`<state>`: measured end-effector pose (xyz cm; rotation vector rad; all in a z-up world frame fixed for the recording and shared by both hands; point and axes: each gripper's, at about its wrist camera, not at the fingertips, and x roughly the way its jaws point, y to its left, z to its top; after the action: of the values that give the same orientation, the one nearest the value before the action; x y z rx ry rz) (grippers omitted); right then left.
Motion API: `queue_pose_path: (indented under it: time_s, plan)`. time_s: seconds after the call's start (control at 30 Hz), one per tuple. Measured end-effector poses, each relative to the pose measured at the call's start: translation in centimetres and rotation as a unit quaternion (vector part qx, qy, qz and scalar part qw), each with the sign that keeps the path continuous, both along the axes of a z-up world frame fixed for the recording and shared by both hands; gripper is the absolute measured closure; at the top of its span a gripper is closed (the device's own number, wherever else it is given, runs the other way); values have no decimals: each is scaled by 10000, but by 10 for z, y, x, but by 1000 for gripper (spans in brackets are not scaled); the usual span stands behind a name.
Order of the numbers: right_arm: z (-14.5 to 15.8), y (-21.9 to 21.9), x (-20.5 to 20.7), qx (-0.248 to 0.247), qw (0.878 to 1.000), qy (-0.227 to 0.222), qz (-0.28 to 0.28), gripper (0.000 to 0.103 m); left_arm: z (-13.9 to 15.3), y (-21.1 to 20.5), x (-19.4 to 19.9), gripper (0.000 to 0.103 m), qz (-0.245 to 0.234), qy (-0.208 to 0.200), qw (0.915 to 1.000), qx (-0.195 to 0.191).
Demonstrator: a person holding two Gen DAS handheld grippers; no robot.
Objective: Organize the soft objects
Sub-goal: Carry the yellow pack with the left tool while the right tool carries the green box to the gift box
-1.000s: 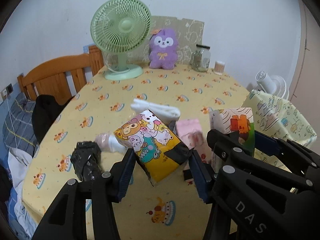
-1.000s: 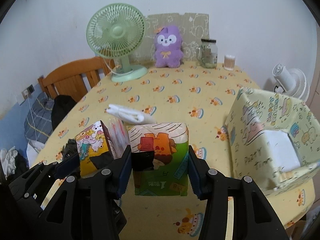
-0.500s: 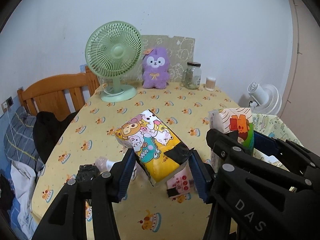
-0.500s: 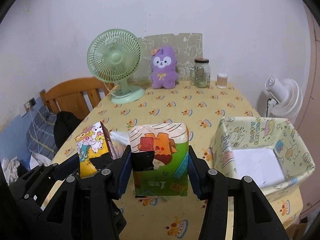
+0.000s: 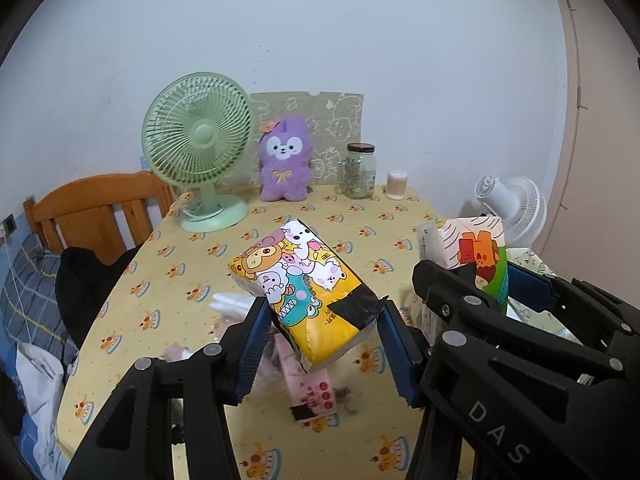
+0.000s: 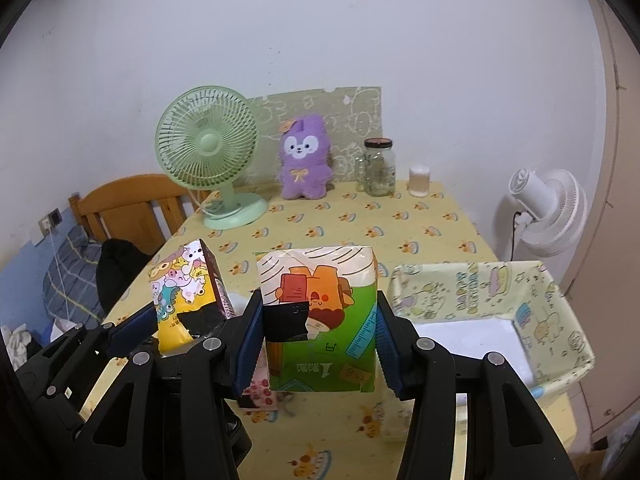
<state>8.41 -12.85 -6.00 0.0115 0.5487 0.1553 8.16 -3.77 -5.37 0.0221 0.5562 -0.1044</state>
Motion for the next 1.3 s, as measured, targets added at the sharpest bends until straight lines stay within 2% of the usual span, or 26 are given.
queue_pose_path:
  time_s: [0.67, 1.3]
  plan:
    - [16, -61, 1, -67, 9993, -188, -304, 49, 12, -62, 9, 47, -343, -178, 9992, 104]
    - [12, -124, 7, -23, 9968, -199, -768, 49, 4, -125, 28, 46, -969, 38, 9952, 100]
